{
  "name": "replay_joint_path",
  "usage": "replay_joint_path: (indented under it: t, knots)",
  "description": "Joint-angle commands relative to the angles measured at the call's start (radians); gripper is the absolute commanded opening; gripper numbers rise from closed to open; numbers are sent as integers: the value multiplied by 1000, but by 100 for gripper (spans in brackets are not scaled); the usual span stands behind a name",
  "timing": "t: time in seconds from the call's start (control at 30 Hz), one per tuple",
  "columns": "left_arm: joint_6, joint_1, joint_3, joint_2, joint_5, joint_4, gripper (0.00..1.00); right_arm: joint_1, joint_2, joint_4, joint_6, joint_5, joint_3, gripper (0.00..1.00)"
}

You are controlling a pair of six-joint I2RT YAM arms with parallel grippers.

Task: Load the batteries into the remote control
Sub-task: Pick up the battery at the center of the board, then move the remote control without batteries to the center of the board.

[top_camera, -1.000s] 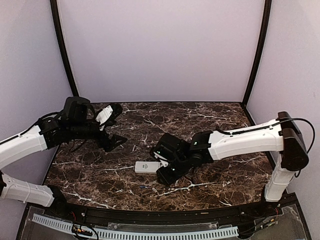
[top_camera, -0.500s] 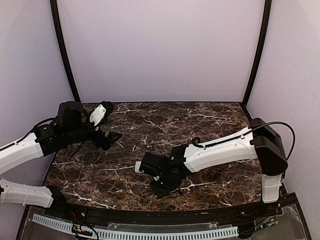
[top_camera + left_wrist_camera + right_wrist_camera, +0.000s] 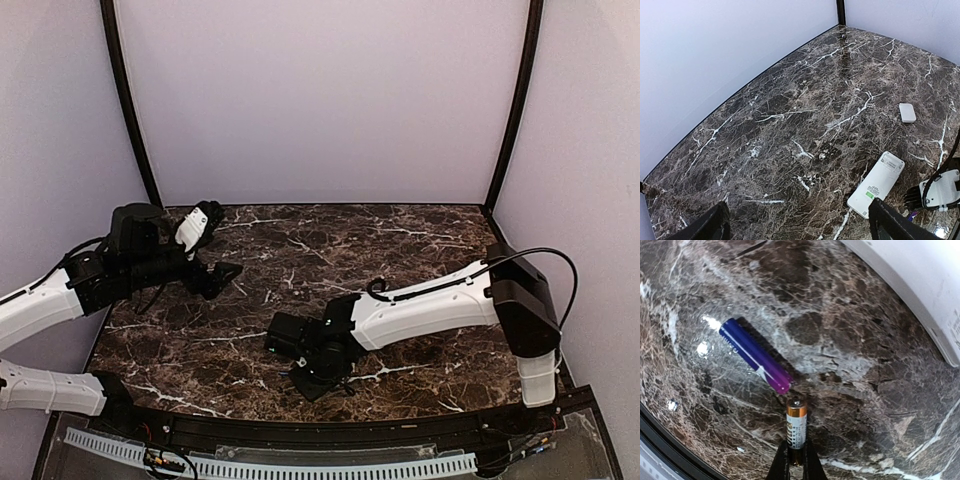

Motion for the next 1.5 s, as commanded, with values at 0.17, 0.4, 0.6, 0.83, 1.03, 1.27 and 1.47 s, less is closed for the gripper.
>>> replay_joint_path:
  t: [0.17, 0.4, 0.6, 0.83, 1.03, 1.27, 1.47]
  knots:
    - [-15, 4, -25, -10, 26, 29, 95, 2, -85, 22, 31, 33, -82, 0]
    - [-5, 4, -41, -9, 84, 47, 95, -59, -323, 186, 10, -31, -249, 0]
    - [25, 4, -58, 15, 218, 48, 91, -171, -582, 335, 26, -57, -404, 0]
    - [67, 4, -102, 80, 345, 88, 85, -312, -746, 526, 51, -144, -576, 0]
    - [79, 3, -110, 120, 461, 143, 82, -356, -790, 577, -126, -233, -571, 0]
    - [42, -2, -106, 166, 412, 198, 82, -493, -790, 474, -268, -374, -498, 0]
    - [189, -42, -62, 301, 396, 74, 85, -590, -706, 477, -277, -495, -457, 0]
